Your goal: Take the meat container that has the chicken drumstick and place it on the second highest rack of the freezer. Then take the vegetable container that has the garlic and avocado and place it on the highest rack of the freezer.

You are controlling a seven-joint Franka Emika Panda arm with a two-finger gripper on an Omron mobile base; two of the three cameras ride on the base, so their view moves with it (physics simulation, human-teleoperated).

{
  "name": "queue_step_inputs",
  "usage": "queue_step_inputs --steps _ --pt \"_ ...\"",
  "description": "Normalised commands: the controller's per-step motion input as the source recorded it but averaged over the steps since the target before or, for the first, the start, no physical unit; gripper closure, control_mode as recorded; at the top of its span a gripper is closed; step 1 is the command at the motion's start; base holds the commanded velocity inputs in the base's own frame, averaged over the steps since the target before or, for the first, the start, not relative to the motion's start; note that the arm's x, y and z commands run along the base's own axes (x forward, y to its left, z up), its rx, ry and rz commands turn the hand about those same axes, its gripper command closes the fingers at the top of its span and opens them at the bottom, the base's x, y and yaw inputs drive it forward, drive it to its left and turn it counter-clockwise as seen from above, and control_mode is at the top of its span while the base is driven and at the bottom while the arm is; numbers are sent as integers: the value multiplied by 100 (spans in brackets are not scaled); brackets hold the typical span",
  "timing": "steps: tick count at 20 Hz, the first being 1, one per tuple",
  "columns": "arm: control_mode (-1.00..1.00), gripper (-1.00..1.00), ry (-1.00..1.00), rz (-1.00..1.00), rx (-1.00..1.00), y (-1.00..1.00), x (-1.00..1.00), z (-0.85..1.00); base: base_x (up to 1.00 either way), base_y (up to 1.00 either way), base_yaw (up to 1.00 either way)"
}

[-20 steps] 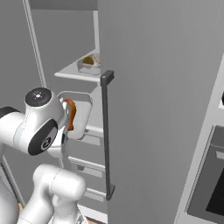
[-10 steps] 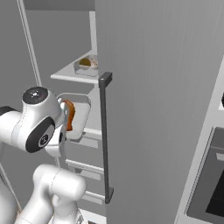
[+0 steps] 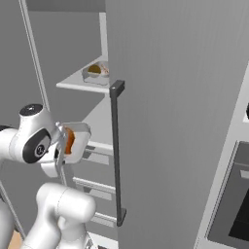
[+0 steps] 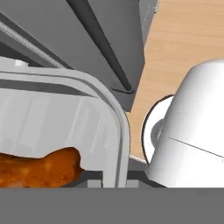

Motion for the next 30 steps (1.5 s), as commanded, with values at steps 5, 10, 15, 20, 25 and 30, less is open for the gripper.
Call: queue_step_inputs --steps 5,10,15,20,25,30 --pt "-100 100 3 0 15 2 47 -31 0 0 0" --pt "-100 100 0 1 8 0 53 -27 0 0 0" --pt "-100 100 0 0 -1 2 57 -5 0 0 0" --pt "-100 100 0 0 -2 0 65 -6 0 0 0" --pt "-100 100 0 -1 -1 0 66 -6 0 0 0" --pt "-100 100 0 -7 0 -7 73 -7 0 0 0"
